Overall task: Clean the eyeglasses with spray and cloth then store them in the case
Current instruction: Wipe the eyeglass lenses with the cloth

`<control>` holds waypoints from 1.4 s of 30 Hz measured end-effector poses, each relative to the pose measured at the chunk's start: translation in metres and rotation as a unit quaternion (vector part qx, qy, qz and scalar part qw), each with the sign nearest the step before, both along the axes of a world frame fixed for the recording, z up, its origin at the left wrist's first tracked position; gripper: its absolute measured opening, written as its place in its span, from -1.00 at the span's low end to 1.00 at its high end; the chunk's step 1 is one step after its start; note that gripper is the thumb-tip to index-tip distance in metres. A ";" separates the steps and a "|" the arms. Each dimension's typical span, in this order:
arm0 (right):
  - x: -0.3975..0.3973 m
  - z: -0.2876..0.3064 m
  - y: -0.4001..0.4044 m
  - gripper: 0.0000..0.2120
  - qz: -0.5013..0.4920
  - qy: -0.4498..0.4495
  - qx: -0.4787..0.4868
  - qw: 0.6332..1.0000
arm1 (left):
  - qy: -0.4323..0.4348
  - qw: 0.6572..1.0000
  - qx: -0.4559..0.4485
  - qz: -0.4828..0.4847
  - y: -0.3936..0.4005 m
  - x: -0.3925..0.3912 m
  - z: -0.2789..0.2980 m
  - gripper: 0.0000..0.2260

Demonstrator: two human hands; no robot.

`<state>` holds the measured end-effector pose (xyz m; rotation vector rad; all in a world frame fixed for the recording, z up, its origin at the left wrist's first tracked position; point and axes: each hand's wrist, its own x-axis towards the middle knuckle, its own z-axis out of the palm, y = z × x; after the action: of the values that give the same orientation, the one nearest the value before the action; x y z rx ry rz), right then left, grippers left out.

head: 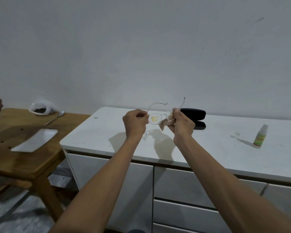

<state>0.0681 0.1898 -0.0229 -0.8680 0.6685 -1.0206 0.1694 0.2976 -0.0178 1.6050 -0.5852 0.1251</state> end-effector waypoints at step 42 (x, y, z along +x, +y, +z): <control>-0.007 -0.012 -0.015 -0.85 -0.038 0.090 -0.106 0.990 | -0.011 0.999 -0.003 -0.049 0.013 0.011 0.002 -0.91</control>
<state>0.0614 0.1749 -0.0350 -1.1364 0.7583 -1.1041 0.1804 0.3108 -0.0163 1.5676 -0.6791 0.0703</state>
